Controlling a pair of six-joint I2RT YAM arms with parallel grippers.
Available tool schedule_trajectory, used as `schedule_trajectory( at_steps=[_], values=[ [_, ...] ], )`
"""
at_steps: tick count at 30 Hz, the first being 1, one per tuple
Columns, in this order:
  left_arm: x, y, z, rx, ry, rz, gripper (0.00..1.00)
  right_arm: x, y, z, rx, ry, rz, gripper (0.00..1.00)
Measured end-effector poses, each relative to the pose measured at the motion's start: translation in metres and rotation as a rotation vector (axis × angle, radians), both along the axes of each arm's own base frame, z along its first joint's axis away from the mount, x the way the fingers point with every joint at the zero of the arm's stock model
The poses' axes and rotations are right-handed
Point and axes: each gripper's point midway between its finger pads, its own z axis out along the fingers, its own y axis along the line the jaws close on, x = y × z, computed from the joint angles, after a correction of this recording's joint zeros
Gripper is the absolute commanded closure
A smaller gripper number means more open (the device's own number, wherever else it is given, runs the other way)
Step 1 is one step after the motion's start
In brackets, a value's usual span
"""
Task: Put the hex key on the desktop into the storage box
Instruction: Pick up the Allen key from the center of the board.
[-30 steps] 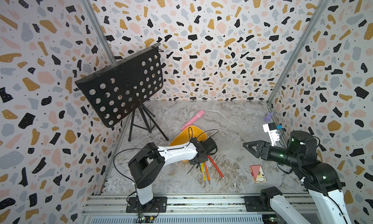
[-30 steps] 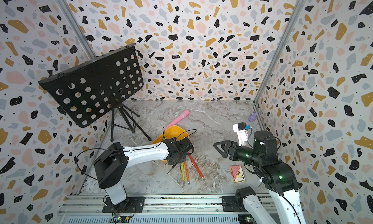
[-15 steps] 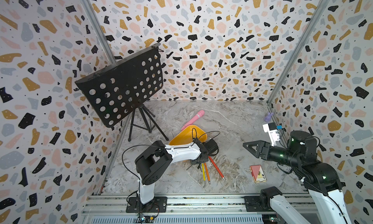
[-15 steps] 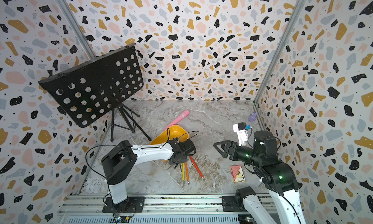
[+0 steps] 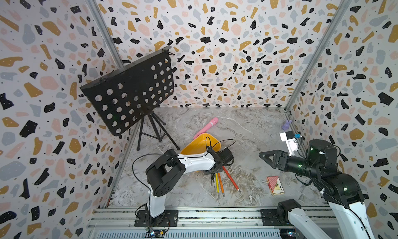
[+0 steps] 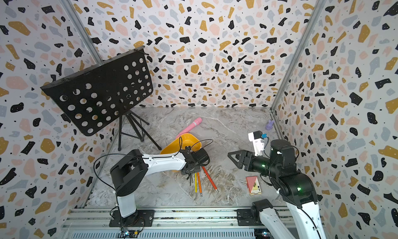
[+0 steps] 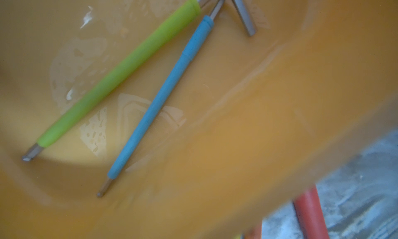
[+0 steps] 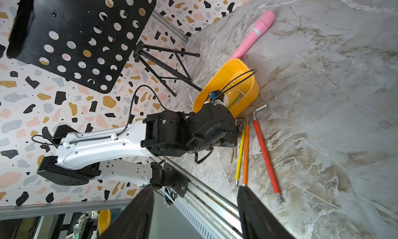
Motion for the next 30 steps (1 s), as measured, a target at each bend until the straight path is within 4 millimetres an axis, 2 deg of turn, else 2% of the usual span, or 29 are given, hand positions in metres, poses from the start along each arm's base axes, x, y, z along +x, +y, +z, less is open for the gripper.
schedule_trajectory(
  at_steps=[4,12,24,30],
  values=[
    [-0.001,-0.001,0.001,0.009,-0.008,-0.013,1.00,0.000,0.000,0.000,0.000,0.000,0.000,0.33],
    [-0.007,-0.004,0.006,0.024,-0.025,-0.046,1.00,0.000,0.000,0.000,0.000,0.000,0.000,0.33],
    [-0.016,-0.004,0.031,0.022,-0.056,-0.072,1.00,0.000,0.000,0.000,0.000,0.000,0.000,0.33],
    [-0.012,-0.013,0.056,-0.008,-0.104,-0.104,1.00,0.000,0.000,0.000,0.000,0.000,0.000,0.33]
  ],
)
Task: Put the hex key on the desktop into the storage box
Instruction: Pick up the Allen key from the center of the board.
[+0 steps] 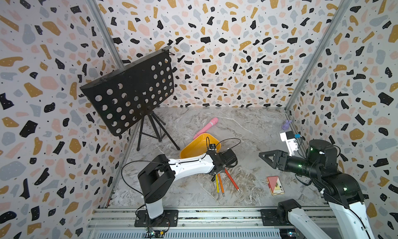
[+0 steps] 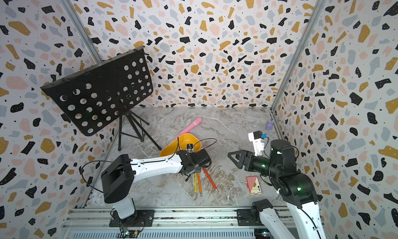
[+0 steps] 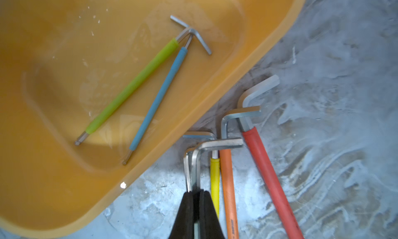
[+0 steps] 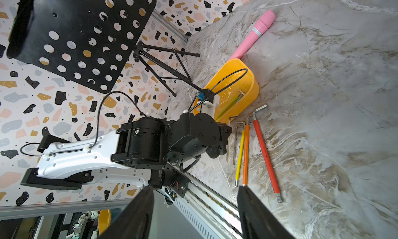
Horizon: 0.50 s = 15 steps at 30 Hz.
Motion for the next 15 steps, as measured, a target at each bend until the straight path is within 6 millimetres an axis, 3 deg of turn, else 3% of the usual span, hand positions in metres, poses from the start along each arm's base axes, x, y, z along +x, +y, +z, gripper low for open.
schedule_trajectory(
  at_steps=[5,9,15],
  values=[
    [0.003,0.001,0.029,-0.009,-0.054,-0.052,1.00,0.000,0.000,0.000,0.000,0.000,0.000,0.33],
    [0.015,0.005,0.062,-0.009,-0.103,-0.107,1.00,0.000,0.000,0.000,0.000,0.000,0.000,0.33],
    [0.052,0.040,0.101,0.026,-0.151,-0.165,1.00,0.000,0.000,0.000,0.000,0.000,0.000,0.33]
  ],
)
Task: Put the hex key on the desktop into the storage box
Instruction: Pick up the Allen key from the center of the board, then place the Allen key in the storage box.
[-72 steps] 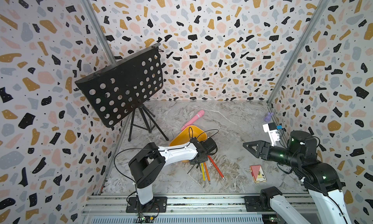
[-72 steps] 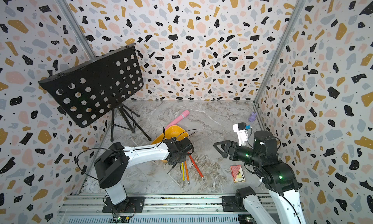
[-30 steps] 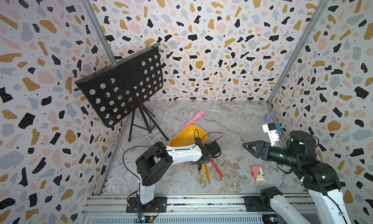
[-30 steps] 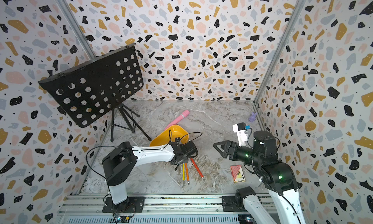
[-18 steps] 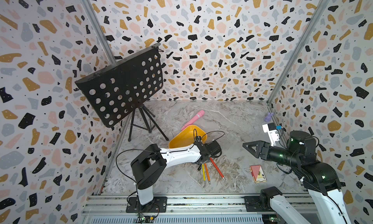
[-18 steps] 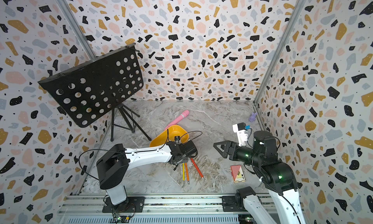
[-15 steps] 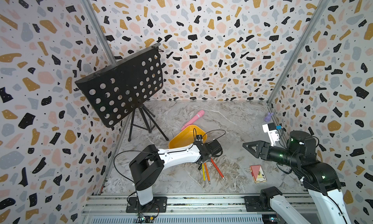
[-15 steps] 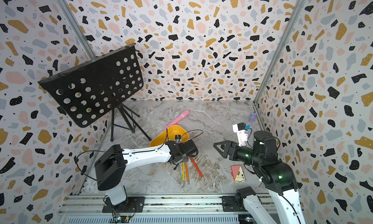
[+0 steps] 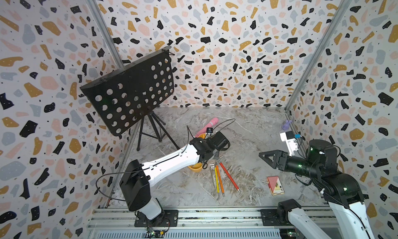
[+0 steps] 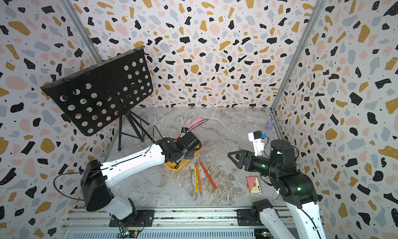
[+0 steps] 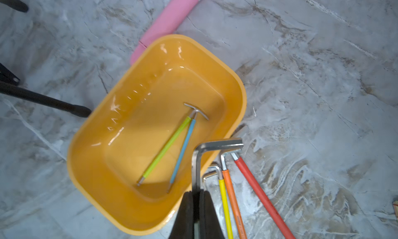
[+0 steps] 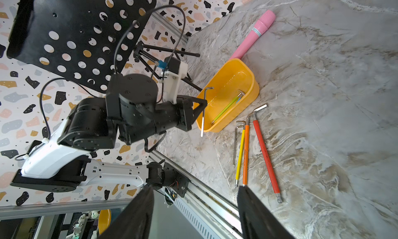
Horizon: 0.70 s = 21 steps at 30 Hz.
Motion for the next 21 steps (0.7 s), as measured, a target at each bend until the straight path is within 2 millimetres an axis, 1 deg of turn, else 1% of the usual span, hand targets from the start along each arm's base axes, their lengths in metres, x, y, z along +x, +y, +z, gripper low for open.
schedule_trajectory(
  at_steps=[2,4,6,8,11,17,21],
  values=[
    [0.012,0.014,0.008,0.038,-0.015,-0.030,1.00,0.000,0.000,0.000,0.000,0.000,0.000,0.33],
    [0.023,0.024,0.014,0.080,-0.025,-0.074,1.00,0.000,0.000,0.000,0.000,0.000,0.001,0.33],
    [0.031,0.030,0.015,0.121,-0.021,-0.127,1.00,0.000,0.000,0.000,0.001,0.000,0.001,0.33],
    [0.038,0.031,0.011,0.161,-0.006,-0.177,1.00,0.000,0.000,0.000,0.001,0.000,0.001,0.33],
    [0.047,0.031,-0.008,0.219,0.037,-0.242,1.00,0.000,0.000,0.000,0.001,0.001,0.001,0.33],
    [0.057,0.032,-0.058,0.297,0.144,-0.314,1.00,0.000,0.000,0.000,0.001,0.001,0.002,0.33],
    [0.059,0.030,-0.081,0.316,0.184,-0.335,1.00,0.000,0.000,0.000,0.001,0.001,0.002,0.33]
  ],
)
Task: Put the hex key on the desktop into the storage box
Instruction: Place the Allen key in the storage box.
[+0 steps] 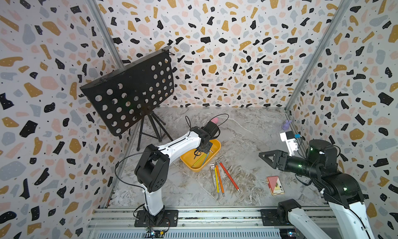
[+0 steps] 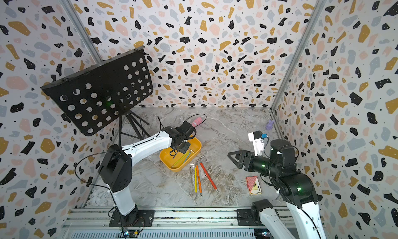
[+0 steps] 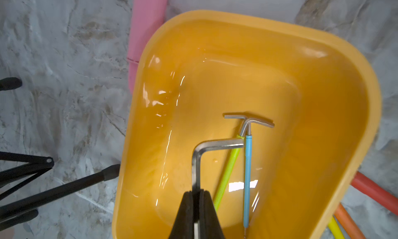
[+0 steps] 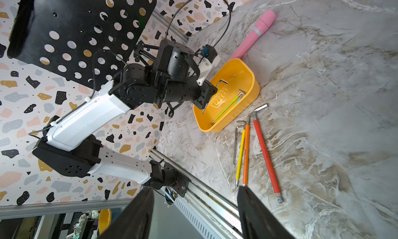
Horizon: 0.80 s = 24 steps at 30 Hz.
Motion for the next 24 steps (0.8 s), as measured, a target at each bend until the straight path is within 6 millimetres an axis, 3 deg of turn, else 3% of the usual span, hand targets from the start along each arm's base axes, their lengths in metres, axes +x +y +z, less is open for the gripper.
schedule_trajectory(
  at_steps=[13,19,22,24],
  values=[
    [0.000,-0.002,-0.038,0.016,0.057,-0.010,1.00,0.000,0.000,0.000,0.000,0.000,0.000,0.33],
    [-0.011,0.005,-0.058,0.041,0.102,-0.002,1.00,0.000,0.000,0.000,0.000,0.000,0.000,0.33],
    [-0.011,0.005,-0.058,0.040,0.102,0.001,0.76,0.000,0.000,-0.001,0.000,0.003,0.000,0.33],
    [-0.010,0.006,-0.058,0.037,0.099,0.010,0.68,0.000,0.000,-0.002,-0.001,0.005,0.000,0.33]
  ],
)
